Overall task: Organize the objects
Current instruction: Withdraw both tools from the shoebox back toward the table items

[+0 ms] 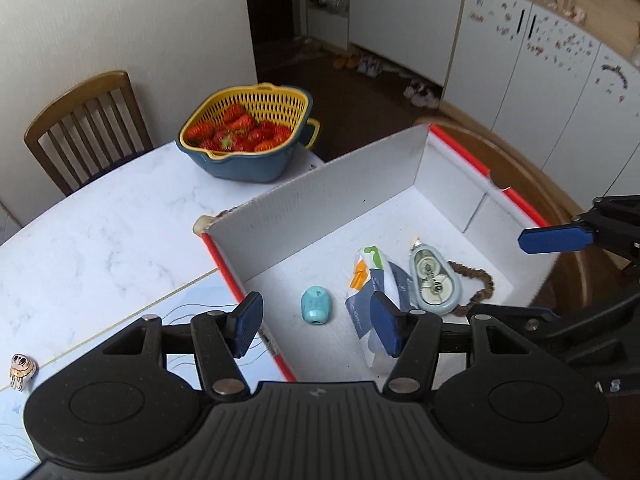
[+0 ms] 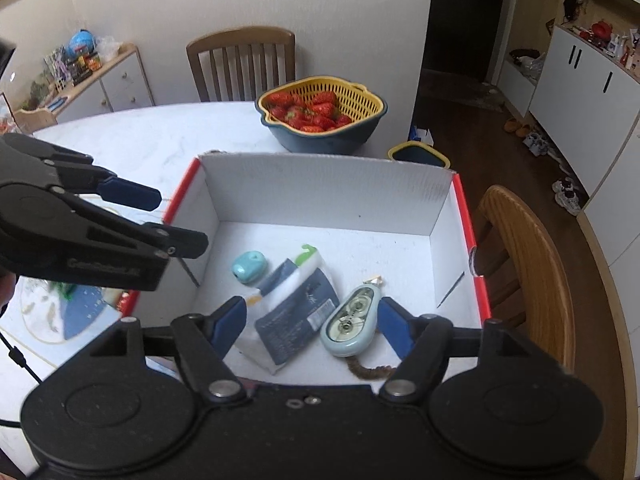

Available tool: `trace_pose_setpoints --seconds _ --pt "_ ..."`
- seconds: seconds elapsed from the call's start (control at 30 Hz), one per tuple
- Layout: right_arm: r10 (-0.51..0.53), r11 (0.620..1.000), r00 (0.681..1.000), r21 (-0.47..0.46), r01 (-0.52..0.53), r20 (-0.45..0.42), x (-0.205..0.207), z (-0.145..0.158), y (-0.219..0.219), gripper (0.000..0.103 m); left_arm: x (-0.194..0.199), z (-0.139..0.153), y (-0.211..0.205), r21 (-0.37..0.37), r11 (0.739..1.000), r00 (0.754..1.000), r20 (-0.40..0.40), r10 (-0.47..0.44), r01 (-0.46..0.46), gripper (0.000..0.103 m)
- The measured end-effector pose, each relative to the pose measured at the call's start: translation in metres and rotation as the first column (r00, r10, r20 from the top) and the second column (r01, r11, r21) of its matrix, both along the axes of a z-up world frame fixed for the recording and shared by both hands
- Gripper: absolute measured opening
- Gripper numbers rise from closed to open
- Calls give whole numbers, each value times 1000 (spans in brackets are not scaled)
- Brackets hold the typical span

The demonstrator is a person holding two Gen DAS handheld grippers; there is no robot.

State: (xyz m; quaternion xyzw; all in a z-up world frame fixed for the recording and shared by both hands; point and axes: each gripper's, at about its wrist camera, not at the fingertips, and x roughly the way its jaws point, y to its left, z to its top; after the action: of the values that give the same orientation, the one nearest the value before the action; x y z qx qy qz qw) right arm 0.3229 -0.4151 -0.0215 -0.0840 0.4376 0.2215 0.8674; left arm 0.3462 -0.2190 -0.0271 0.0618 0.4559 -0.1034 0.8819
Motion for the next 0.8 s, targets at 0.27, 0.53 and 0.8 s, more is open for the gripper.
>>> trace_pose_setpoints --seconds 0.27,0.53,0.8 --pt "-23 998 999 51 21 38 -28 25 5 80 -42 30 36 -33 999 994 106 -6 10 65" --pt "-57 993 995 107 48 78 -55 43 21 87 -74 45 80 -90 996 986 166 15 0 76" --pt "-73 985 994 160 59 81 -81 48 58 94 -101 45 126 -120 992 982 181 51 -29 79"
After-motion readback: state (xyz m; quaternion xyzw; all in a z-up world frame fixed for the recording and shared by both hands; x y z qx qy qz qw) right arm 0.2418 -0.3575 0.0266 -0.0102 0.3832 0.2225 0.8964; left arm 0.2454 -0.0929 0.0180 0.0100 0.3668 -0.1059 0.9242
